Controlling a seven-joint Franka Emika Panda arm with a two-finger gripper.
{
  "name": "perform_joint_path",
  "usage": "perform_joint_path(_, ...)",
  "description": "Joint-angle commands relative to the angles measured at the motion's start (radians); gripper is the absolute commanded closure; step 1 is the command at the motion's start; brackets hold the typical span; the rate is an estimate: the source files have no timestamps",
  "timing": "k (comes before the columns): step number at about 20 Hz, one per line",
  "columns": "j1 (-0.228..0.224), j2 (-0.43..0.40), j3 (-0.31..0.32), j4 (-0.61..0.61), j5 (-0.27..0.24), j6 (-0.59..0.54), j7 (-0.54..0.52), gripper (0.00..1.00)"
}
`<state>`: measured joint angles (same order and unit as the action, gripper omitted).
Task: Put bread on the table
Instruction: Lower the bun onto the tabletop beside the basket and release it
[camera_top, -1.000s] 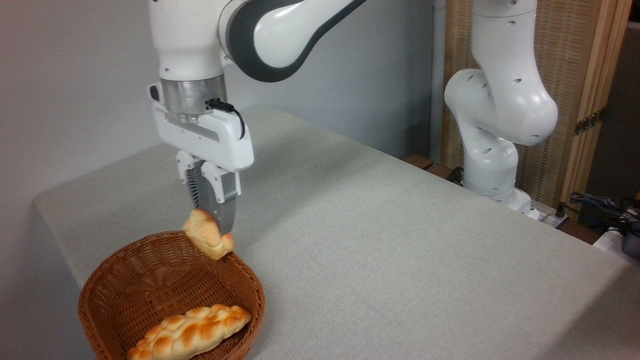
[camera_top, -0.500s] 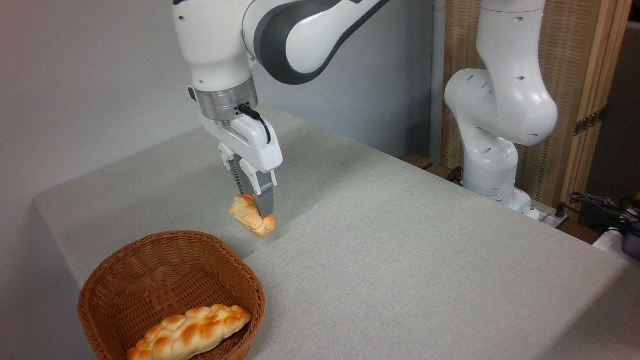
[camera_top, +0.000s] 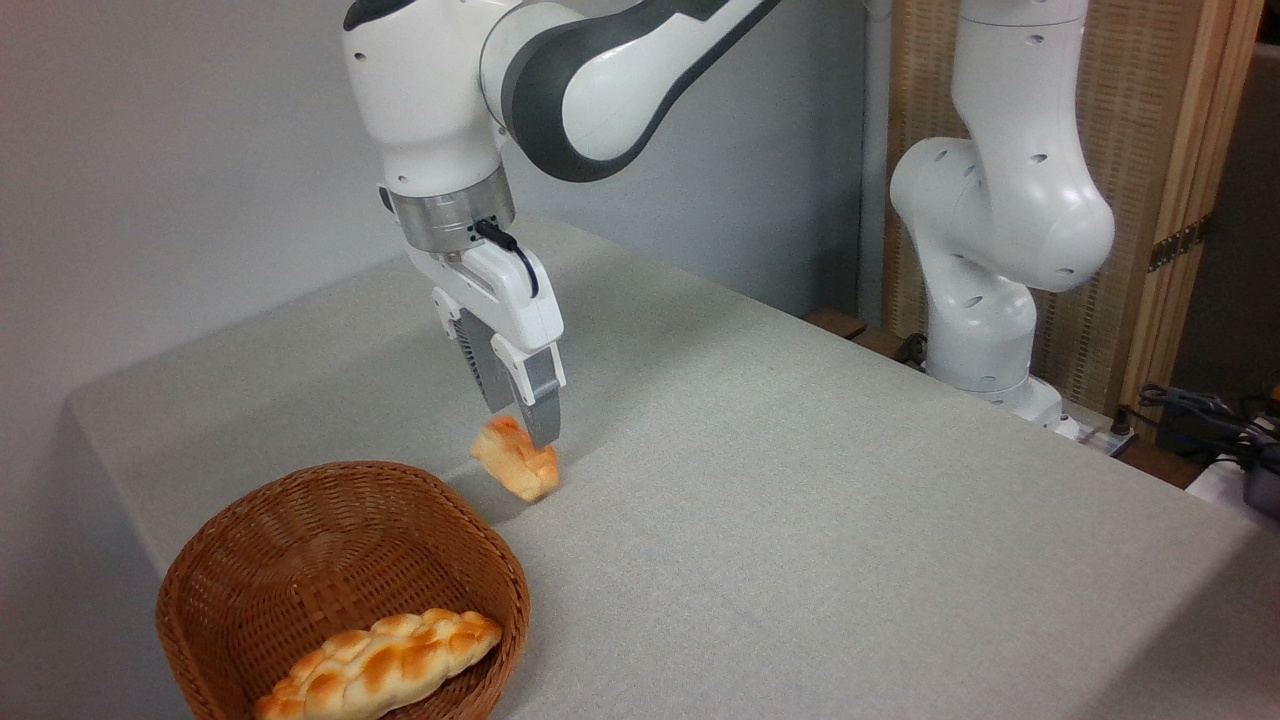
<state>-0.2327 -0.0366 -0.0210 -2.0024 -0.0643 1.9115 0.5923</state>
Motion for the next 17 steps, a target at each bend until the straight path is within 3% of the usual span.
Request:
perform_joint_path(1, -0.004, -0.005, 0.006, 0.004, -0.022, -0.011, 0.015, 0.00)
perform_joint_path(7, 0.001, -0.016, 0.018, 0.031, -0.003, 0.011, 0.017, 0.00)
perform_joint_path(10, 0.009, -0.016, 0.036, 0.065, 0.032, 0.026, 0.017, 0.00)
perform_joint_path(17, 0.010, -0.017, 0.081, 0.090, 0.034, 0.055, 0.017, 0.00)
